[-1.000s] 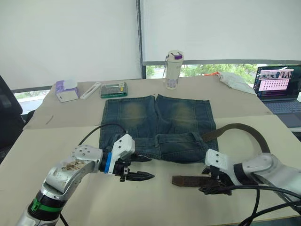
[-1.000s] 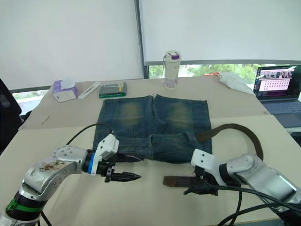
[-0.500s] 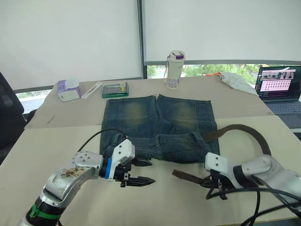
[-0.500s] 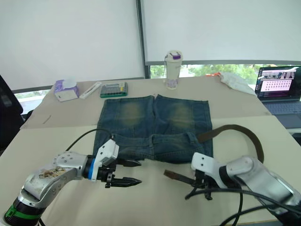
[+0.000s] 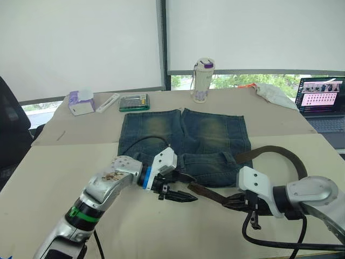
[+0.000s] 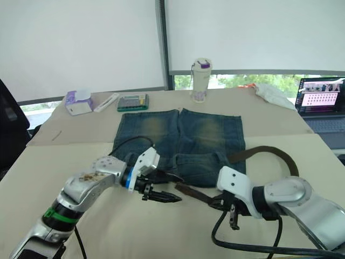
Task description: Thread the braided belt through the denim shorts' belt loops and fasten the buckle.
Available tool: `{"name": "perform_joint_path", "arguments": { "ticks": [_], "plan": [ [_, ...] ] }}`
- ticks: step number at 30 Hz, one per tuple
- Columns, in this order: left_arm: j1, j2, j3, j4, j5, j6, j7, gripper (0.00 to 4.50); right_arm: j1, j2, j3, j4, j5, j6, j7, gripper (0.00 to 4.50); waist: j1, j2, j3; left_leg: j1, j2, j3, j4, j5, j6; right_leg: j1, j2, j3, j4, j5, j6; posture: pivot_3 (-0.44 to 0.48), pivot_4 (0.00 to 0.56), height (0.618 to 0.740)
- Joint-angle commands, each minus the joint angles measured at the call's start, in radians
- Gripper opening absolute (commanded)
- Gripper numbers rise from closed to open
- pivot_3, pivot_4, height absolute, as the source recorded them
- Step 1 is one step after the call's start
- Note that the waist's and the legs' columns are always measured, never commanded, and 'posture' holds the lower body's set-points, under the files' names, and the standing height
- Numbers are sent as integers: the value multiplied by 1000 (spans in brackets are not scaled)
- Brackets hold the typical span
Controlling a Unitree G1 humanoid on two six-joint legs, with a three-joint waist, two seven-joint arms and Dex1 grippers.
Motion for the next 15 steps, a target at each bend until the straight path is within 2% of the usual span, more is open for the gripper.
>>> {"name": "perform_joint_path", "arguments": {
  "ticks": [1, 6, 7, 10, 12, 13, 15],
  "plan": [
    [-34, -2, -18, 14, 19, -35, -41, 1705, -27, 2, 1, -35, 13, 7, -16, 0, -1, 0, 0, 0, 0, 0, 0, 0, 0, 0, 0, 0, 0, 0, 0, 0, 150, 740],
    [-64, -15, -46, 62, 62, -72, -63, 50, -39, 18, -11, -35, 35, 11, -43, 0, 2, -1, 0, 0, 0, 0, 0, 0, 0, 0, 0, 0, 0, 0, 0, 0, 150, 740],
    [-66, -19, -48, 70, 69, -80, -65, 19, -41, 24, -18, -33, 41, 12, -50, 0, 2, -1, 0, 0, 0, 0, 0, 0, 0, 0, 0, 0, 0, 0, 0, 0, 150, 740],
    [-77, -46, -37, 94, 67, -59, -45, 0, -7, 28, -83, -36, 55, 21, -67, 1088, 4, -1, 0, 0, 0, 0, 0, 0, 0, 0, 0, 0, 0, 0, 0, 0, 150, 740],
    [-93, -83, 0, 111, 24, 22, -8, 0, 50, 66, -234, -44, 92, 60, -109, 1750, 11, -1, 1, -1, 0, 0, 1, 0, 0, 0, 0, 0, 0, 0, 0, 0, 150, 740],
    [-108, -111, 33, 122, -18, 98, 25, 0, 72, 101, -337, -53, 145, 91, -124, 1849, 9, -3, 1, -1, 0, 0, 1, 0, 0, 0, 0, 0, 0, 0, 0, 0, 150, 740],
    [-156, -185, 118, 157, -129, 317, 114, 0, 116, 186, -579, -88, 360, 158, -187, 1849, 18, -5, 3, -1, -1, 0, 2, 0, 1, 0, 0, 0, 1, 0, 0, 0, 150, 740]
  ]
}}
